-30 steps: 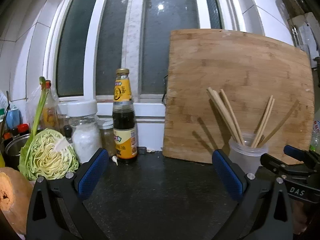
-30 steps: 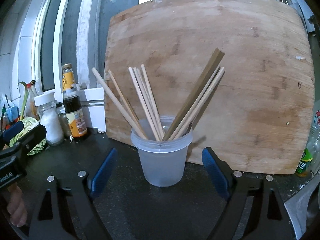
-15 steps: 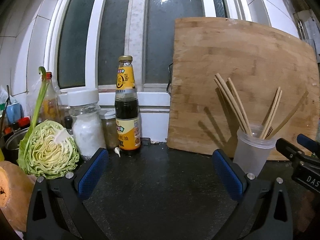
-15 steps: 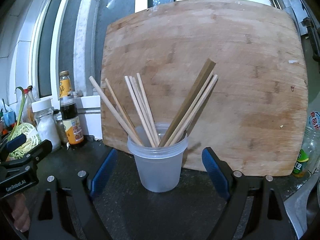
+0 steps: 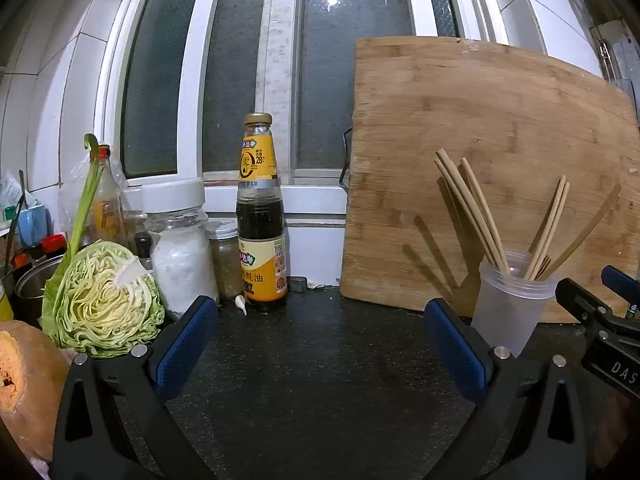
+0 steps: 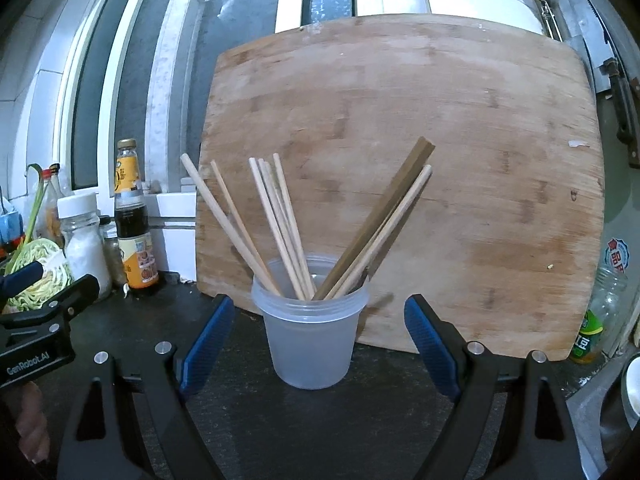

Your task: Organize utensils

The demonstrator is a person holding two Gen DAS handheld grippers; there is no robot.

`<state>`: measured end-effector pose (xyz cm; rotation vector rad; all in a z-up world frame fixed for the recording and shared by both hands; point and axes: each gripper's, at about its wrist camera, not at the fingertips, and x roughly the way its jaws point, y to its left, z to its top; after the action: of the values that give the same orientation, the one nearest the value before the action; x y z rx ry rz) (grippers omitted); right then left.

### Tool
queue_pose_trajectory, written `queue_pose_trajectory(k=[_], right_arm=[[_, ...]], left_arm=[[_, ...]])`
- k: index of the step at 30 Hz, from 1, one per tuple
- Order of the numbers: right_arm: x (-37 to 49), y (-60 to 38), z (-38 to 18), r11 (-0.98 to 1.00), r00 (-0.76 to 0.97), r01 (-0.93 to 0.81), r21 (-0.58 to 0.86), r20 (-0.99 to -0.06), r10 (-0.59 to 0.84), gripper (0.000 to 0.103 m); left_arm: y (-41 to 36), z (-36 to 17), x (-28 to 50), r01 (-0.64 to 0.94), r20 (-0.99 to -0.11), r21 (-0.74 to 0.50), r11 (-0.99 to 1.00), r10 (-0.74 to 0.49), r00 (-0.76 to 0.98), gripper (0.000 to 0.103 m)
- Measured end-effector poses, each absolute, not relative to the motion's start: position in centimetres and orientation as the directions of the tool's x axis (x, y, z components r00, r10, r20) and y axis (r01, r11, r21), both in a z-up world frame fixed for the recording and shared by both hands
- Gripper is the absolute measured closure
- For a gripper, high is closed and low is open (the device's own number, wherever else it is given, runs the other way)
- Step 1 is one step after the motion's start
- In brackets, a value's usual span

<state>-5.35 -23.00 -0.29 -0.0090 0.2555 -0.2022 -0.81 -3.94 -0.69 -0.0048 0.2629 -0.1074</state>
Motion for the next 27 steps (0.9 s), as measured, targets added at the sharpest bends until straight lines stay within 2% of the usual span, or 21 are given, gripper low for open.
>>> queue_pose_trajectory(k=[27], right_arm=[[-5.36,-23.00,-0.33,0.980,0.948,0.198,-0.032,-0.248,-0.200,0.014]], left_arm=[[-3.74,-0.60,-0.92,0.101,-0.259,-0.018,0.995,-0.102,0.960,0.000]])
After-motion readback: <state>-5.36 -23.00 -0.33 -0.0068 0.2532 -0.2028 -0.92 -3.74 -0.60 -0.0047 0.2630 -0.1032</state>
